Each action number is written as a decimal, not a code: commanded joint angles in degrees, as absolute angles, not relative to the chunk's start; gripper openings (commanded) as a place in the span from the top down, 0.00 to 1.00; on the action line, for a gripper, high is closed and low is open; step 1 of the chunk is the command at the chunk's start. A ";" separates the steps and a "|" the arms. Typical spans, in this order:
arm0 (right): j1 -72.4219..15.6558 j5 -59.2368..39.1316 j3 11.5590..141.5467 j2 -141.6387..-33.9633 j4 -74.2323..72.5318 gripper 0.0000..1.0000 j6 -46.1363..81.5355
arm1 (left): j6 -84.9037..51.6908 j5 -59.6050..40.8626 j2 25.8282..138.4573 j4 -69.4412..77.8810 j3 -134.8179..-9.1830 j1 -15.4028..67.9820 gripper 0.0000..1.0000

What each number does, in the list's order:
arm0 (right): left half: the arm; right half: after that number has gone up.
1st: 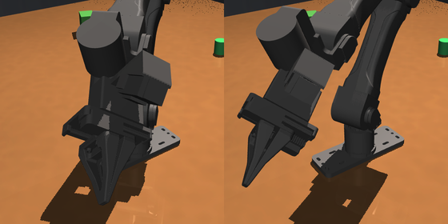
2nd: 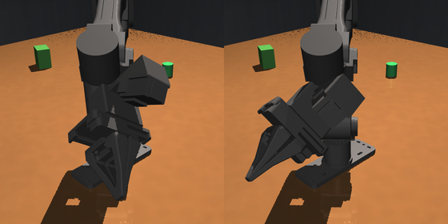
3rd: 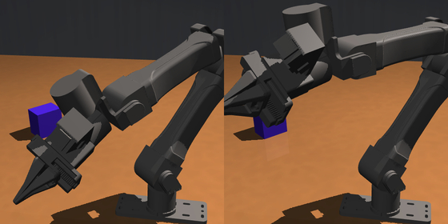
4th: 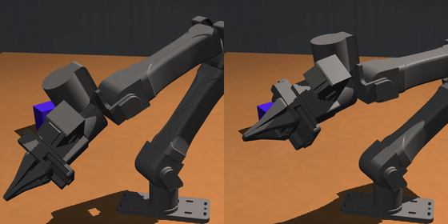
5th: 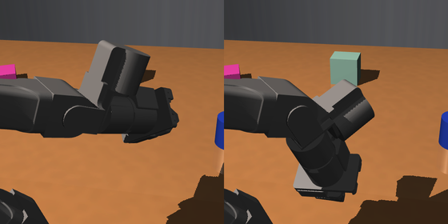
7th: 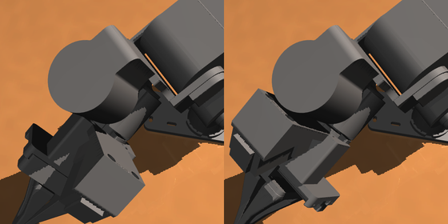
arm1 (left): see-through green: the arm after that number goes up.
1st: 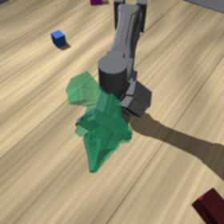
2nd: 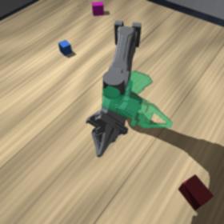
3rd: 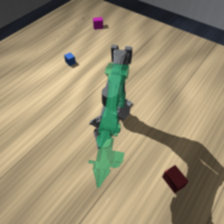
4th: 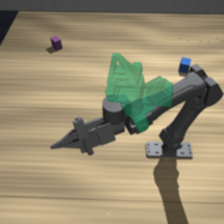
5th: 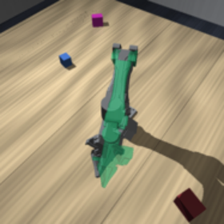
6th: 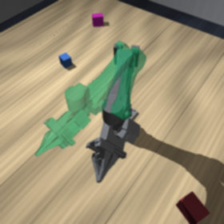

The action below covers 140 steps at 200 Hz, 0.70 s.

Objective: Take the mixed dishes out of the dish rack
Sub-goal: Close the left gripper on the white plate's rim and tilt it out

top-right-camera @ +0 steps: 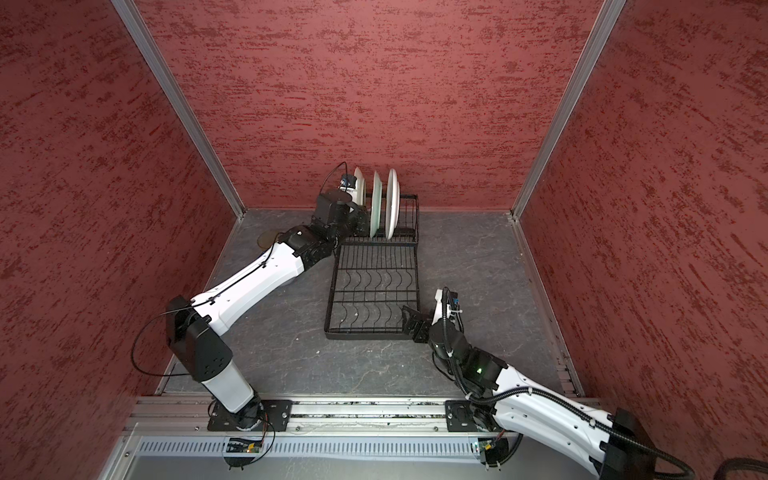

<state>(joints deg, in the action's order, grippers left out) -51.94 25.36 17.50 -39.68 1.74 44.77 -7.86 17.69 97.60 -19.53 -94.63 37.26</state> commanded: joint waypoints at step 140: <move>-51.42 26.48 18.63 -39.37 2.81 0.01 44.30 | -1.54 19.33 88.59 -9.29 -93.22 35.63 1.00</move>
<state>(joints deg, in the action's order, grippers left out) -51.90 25.36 17.50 -39.20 2.92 44.56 -5.91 15.31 94.24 -18.33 -92.92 36.67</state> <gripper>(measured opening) 0.986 0.152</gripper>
